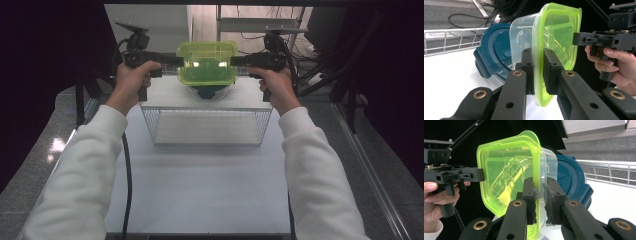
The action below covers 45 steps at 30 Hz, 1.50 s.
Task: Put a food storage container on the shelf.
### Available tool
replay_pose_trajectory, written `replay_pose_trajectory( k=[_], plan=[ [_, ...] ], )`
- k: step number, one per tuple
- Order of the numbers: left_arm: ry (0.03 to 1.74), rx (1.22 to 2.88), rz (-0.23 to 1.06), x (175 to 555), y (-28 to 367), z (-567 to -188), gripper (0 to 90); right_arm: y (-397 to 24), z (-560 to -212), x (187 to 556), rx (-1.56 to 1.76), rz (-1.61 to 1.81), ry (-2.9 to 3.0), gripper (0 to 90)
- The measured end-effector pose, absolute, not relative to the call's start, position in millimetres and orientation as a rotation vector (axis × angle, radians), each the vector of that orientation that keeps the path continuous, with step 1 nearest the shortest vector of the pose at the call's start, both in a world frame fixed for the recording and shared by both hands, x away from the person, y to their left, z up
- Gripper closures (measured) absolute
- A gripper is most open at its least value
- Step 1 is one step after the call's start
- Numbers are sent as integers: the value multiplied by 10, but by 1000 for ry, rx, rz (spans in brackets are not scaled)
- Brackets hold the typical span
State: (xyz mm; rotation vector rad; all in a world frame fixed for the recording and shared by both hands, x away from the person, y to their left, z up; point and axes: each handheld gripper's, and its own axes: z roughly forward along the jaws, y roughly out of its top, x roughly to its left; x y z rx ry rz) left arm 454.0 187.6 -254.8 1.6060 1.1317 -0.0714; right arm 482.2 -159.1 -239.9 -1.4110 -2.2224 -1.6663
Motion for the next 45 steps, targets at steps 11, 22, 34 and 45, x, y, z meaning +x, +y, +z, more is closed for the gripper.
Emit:
replay_pose_trajectory(
  k=[11, 22, 34, 45],
  plan=[
    [1221, 1488, -191, 4813, 1928, -2695, 779, -1580, -2543, 5114, -1522, -1629, -2055, 762],
    [1253, 1417, -223, 4975, 1935, -2851, 725, -1586, -2652, 5215, -1569, -1612, -1941, 722],
    [1261, 1424, -53, 4894, 1964, -2799, 331, -1575, -2582, 5122, -1602, -1710, -1951, 352],
    [1166, 1522, 141, 4338, 2102, -2741, 265, -1775, -2497, 4629, -1513, -1766, -2224, 264]
  ],
)
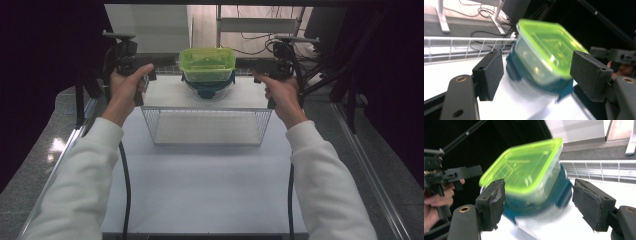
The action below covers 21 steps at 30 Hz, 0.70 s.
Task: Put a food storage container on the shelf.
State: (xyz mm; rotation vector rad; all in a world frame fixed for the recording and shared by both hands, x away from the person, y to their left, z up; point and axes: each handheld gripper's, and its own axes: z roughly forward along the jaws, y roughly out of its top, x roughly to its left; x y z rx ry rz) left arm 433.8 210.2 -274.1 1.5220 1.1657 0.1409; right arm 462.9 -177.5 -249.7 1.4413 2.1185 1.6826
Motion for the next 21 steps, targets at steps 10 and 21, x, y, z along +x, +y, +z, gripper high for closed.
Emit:
replay_pose_trajectory(
  k=[10, 21],
  plan=[
    [1061, 1662, 253, 3477, 2081, -3116, 256, -2096, -2817, 3922, 1169, 1624, 2217, 250],
    [1041, 1797, 216, 2814, 1991, -3992, 256, -2486, -3573, 3253, 1167, 1480, 2270, 249]
  ],
)
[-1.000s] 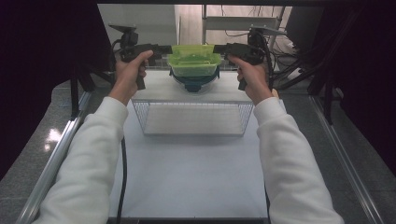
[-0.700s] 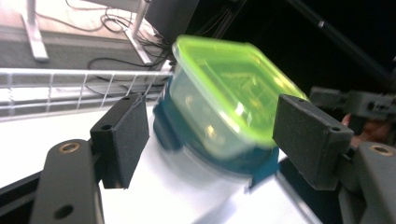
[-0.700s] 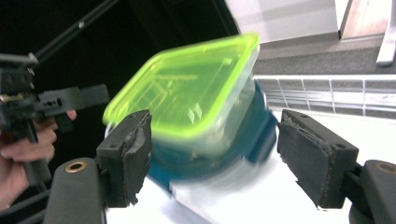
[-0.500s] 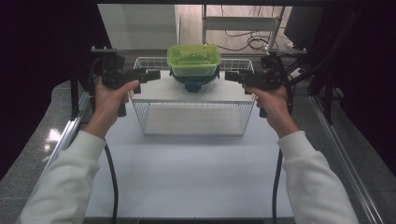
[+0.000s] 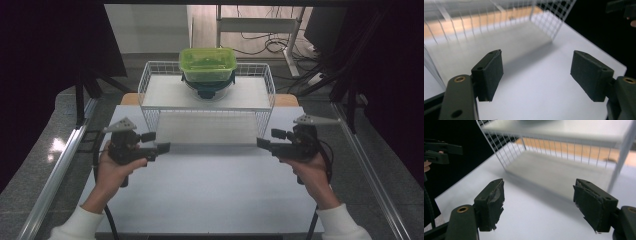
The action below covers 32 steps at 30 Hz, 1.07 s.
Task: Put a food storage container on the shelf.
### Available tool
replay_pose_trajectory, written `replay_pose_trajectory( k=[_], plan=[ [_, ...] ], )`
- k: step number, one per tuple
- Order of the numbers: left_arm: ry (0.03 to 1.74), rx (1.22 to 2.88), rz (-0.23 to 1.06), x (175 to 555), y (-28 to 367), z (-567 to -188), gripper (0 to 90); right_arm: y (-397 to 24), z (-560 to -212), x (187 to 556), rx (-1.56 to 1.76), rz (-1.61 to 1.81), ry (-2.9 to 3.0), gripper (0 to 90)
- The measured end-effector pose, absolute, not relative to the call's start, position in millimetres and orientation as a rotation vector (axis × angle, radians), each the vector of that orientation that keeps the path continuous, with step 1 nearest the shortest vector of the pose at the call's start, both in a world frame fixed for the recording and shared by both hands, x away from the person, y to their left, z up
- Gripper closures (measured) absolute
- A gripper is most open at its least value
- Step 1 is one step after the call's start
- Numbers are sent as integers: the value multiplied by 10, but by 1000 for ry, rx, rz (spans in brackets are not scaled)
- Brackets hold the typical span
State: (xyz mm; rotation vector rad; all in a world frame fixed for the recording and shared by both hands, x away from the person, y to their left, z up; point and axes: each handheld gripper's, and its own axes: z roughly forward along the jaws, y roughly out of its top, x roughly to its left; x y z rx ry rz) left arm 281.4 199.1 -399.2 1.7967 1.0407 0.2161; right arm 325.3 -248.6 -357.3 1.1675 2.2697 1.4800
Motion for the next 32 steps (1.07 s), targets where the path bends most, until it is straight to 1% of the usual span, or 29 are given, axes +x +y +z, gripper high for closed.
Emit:
replay_pose_trajectory(
  k=[3, 8, 12, 15, 21, 32],
  plan=[
    [1058, 1823, 179, 2741, 1959, -4189, 256, -2574, -3775, 3152, 1194, 1460, 2282, 249],
    [1079, 1874, 176, 2636, 1914, -4458, 254, -2682, -4103, 2980, 1254, 1399, 2314, 249],
    [1100, 1897, 174, 2600, 1905, -4581, 254, -2716, -4327, 2864, 1248, 1334, 2358, 249],
    [1109, 1907, 187, 2588, 1906, -4621, 254, -2714, -4434, 2838, 1243, 1299, 2379, 249],
    [1123, 1927, 197, 2572, 1913, -4708, 256, -2688, -4547, 2841, 1267, 1268, 2399, 246],
    [1133, 1914, 219, 2584, 1913, -4725, 257, -2745, -4510, 2842, 1263, 1285, 2359, 229]
  ],
)
